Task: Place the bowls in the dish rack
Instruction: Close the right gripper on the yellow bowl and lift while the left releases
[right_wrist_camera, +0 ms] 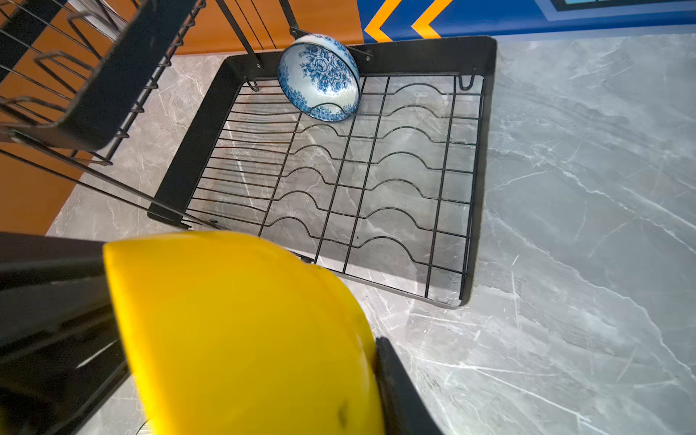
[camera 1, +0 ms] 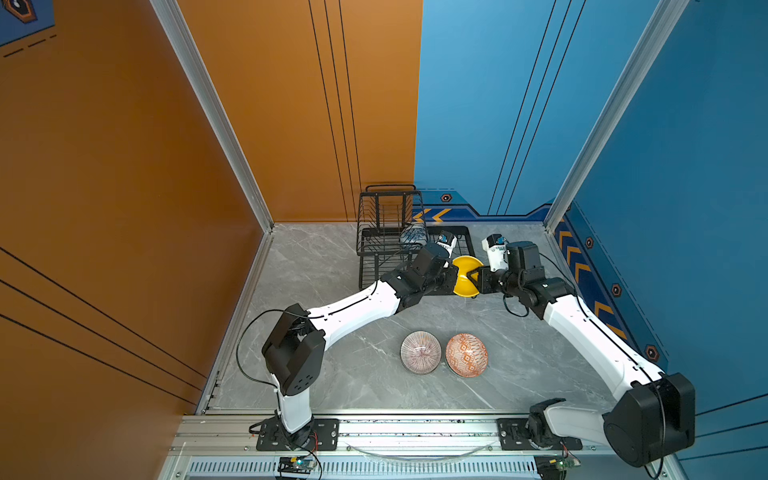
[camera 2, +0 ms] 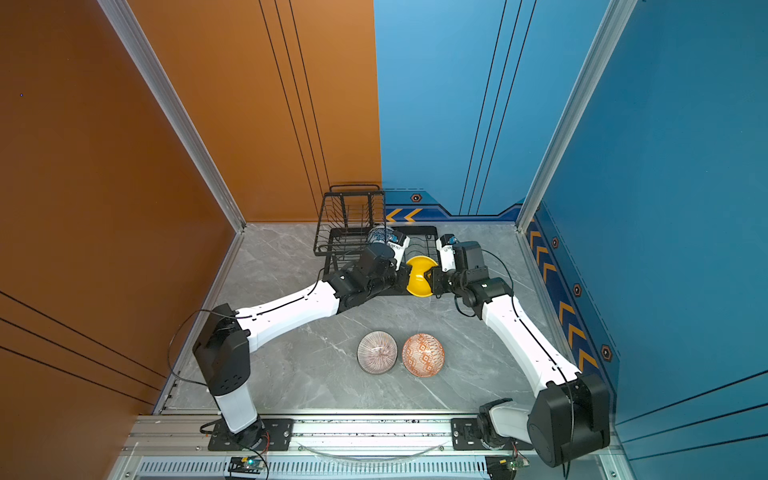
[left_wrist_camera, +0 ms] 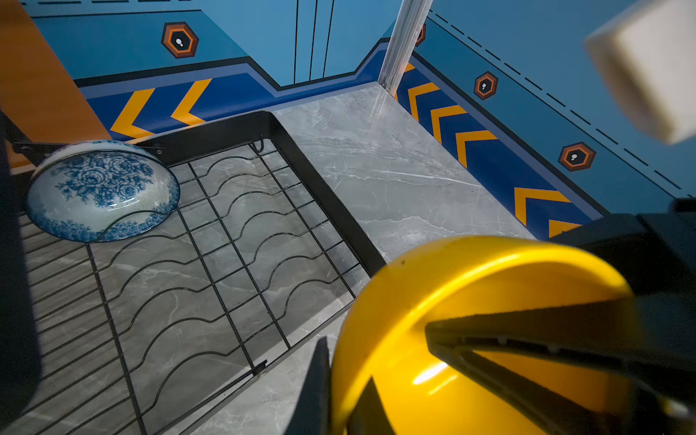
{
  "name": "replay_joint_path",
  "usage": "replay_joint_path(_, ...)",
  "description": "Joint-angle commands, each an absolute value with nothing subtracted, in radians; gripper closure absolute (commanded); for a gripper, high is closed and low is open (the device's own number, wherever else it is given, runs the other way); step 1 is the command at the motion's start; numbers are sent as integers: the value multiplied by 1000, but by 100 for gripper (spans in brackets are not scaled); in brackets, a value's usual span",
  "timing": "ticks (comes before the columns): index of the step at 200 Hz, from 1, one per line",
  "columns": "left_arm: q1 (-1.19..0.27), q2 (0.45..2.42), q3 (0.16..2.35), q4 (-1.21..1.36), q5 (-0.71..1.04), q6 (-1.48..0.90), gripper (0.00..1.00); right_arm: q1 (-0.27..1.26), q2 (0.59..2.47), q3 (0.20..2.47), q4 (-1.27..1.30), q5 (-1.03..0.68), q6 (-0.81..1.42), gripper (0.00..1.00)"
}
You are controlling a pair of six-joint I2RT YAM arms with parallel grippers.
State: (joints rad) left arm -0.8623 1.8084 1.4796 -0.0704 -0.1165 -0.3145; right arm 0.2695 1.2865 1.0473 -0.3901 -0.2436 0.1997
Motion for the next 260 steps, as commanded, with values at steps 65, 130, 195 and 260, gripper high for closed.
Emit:
replay_joint_path(65,-876,1753,1426,-16,-49,-330,100,268,1260,1059,-446,-206,149,100)
replay_joint_path(130,-887,1693,1401,-86,-8,-292,44,289,1215,1064,-463,-133,101,100)
replay_joint_path(195,-923,1547,1311,-226,-59,-212,2,346,1231,1072,-368,-80,-23,100)
replay_joint_path(260,-916,1399,1188,-310,-110,-198,2,360,1294,1058,-185,-7,-219,100)
